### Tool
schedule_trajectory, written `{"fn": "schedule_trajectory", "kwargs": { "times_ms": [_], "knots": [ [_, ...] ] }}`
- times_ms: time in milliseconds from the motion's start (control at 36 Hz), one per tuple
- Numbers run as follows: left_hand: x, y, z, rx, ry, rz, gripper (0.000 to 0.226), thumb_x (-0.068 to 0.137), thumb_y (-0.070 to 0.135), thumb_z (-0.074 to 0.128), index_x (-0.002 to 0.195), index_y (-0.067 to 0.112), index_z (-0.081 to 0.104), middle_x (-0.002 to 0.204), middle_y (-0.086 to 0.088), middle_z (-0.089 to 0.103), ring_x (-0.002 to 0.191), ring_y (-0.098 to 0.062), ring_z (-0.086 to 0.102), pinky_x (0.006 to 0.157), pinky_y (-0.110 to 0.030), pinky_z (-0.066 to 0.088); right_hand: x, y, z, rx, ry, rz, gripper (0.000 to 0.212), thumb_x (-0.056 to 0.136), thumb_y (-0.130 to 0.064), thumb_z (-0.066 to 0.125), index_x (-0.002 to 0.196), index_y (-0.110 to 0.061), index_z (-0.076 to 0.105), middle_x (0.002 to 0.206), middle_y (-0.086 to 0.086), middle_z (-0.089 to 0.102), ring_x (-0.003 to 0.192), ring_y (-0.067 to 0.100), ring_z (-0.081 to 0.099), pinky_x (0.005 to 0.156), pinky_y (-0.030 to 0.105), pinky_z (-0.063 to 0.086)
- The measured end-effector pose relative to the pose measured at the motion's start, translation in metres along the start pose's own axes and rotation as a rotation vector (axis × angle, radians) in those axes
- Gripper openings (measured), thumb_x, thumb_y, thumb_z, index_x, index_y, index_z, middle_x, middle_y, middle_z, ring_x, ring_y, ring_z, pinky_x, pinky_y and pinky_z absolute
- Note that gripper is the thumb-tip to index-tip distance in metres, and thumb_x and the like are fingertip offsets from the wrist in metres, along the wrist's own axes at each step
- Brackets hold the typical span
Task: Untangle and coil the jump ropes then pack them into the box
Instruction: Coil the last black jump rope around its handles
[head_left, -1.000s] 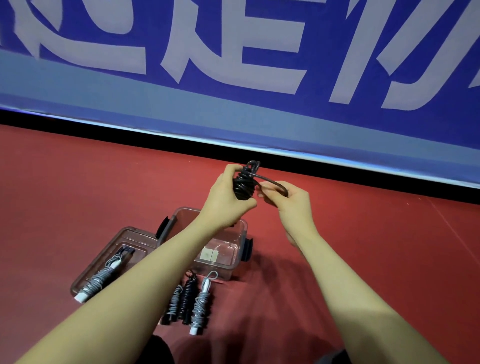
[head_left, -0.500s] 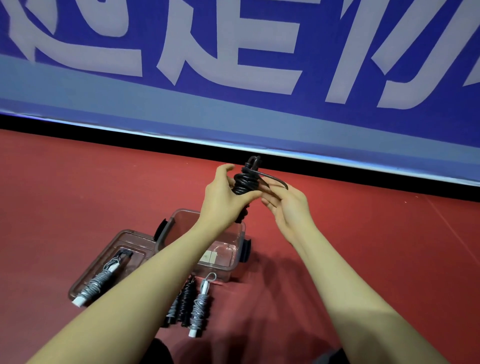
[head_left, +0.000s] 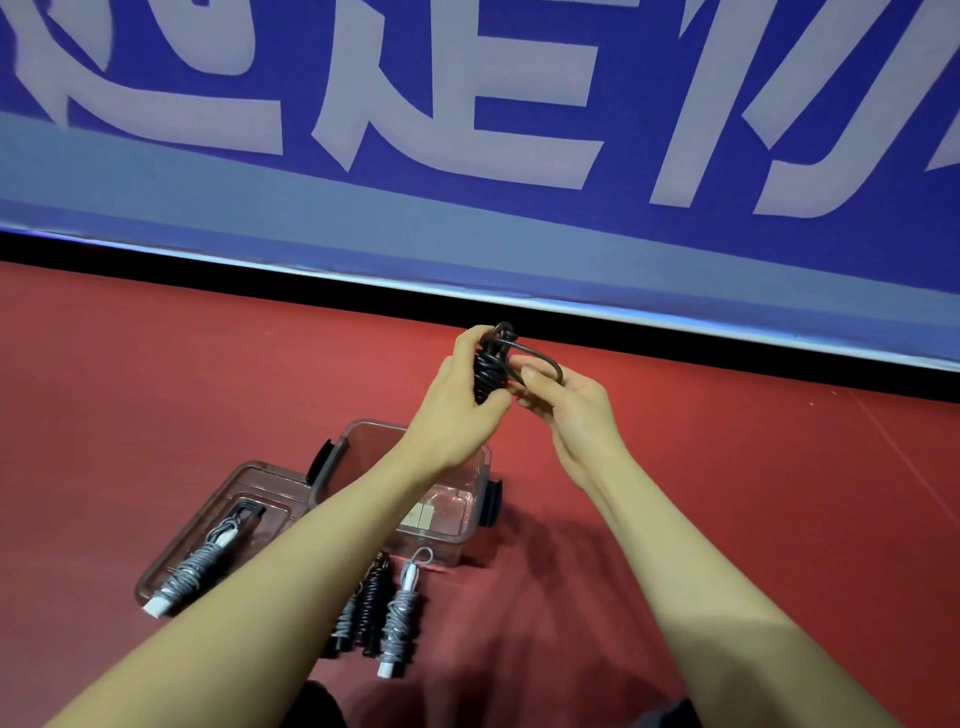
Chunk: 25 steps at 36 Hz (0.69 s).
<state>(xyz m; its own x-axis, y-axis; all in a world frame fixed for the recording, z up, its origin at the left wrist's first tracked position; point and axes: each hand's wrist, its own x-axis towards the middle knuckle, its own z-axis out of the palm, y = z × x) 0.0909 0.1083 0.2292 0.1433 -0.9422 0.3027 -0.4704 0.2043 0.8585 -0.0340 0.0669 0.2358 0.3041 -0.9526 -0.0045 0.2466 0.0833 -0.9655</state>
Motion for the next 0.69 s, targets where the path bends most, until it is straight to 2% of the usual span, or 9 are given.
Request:
{"fn": "schedule_trajectory", "kwargs": {
  "times_ms": [56,111,194,250,333,444,500,583,694],
  "knots": [
    [0.0,-0.001,0.0,0.052,0.047,0.013,0.053,0.085,0.022,0.056,0.131,0.035,0.032,0.108,0.002,0.053,0.096,-0.012,0.052,0.079,-0.027,0.042,0.0,0.0,0.0,0.011,-0.008,-0.006,0.021,0.09,0.002,0.054,0.091,-0.013,0.069,0.081,-0.003,0.071,0.074,0.008,0.065,0.074,0.02,0.049],
    [0.0,-0.001,0.002,0.114,0.094,0.013,0.051,0.09,0.029,0.058,0.134,0.031,0.034,0.116,0.0,0.047,0.096,-0.005,0.05,0.081,-0.027,0.041,-0.001,-0.001,0.001,0.002,-0.001,-0.022,0.019,0.089,0.001,0.056,0.093,-0.013,0.068,0.082,-0.003,0.07,0.074,0.008,0.063,0.073,0.02,0.05],
    [0.0,-0.001,0.004,0.189,0.106,0.013,0.049,0.093,0.033,0.054,0.138,0.025,0.035,0.123,-0.001,0.044,0.101,-0.014,0.053,0.086,-0.032,0.045,-0.001,-0.002,0.002,-0.059,0.07,-0.086,0.02,0.086,0.003,0.061,0.093,-0.015,0.063,0.08,-0.002,0.069,0.072,0.007,0.063,0.066,0.019,0.051],
    [0.0,0.0,0.005,0.223,0.112,0.009,0.047,0.094,0.035,0.053,0.137,0.025,0.037,0.124,0.001,0.045,0.105,-0.018,0.055,0.088,-0.038,0.046,-0.003,-0.004,0.002,-0.112,0.114,-0.178,0.028,0.084,0.008,0.06,0.094,-0.018,0.057,0.082,0.002,0.067,0.072,0.005,0.064,0.069,0.02,0.051],
    [-0.001,0.001,0.006,0.316,0.115,-0.005,0.045,0.095,0.037,0.05,0.136,0.027,0.038,0.122,0.003,0.046,0.104,-0.02,0.056,0.085,-0.04,0.048,-0.006,-0.004,0.002,-0.313,0.107,-0.339,0.036,0.086,0.009,0.055,0.105,-0.021,0.058,0.088,0.003,0.064,0.073,0.003,0.062,0.074,0.018,0.05],
    [0.002,-0.003,0.005,0.448,0.139,-0.054,0.043,0.096,0.036,0.047,0.136,0.025,0.037,0.124,0.001,0.046,0.101,-0.027,0.059,0.08,-0.04,0.049,-0.01,0.001,0.005,-0.601,0.054,-0.462,0.031,0.089,0.0,0.055,0.111,-0.018,0.069,0.09,0.004,0.067,0.074,0.016,0.061,0.071,0.014,0.046],
    [0.003,-0.006,0.003,0.497,0.145,-0.057,0.043,0.097,0.036,0.047,0.136,0.021,0.037,0.125,-0.002,0.045,0.099,-0.03,0.06,0.077,-0.041,0.05,-0.012,-0.001,0.008,-0.591,0.039,-0.423,0.024,0.092,-0.007,0.056,0.108,-0.017,0.071,0.086,0.004,0.066,0.073,0.014,0.062,0.069,0.011,0.043],
    [0.002,-0.007,0.002,0.542,0.144,-0.037,0.043,0.096,0.034,0.048,0.135,0.018,0.037,0.123,-0.003,0.045,0.094,-0.029,0.061,0.071,-0.039,0.049,-0.008,-0.005,0.01,-0.435,0.086,-0.267,0.014,0.092,-0.022,0.061,0.086,-0.021,0.074,0.071,0.004,0.067,0.061,0.003,0.059,0.065,0.015,0.043],
    [0.003,-0.007,0.001,0.495,0.142,-0.046,0.042,0.096,0.031,0.049,0.134,0.018,0.037,0.117,-0.004,0.045,0.091,-0.03,0.059,0.07,-0.039,0.048,-0.004,-0.004,0.009,-0.242,0.102,-0.122,0.013,0.087,-0.011,0.066,0.078,-0.018,0.072,0.066,-0.002,0.068,0.059,0.003,0.06,0.061,0.019,0.047]
  ]
}}
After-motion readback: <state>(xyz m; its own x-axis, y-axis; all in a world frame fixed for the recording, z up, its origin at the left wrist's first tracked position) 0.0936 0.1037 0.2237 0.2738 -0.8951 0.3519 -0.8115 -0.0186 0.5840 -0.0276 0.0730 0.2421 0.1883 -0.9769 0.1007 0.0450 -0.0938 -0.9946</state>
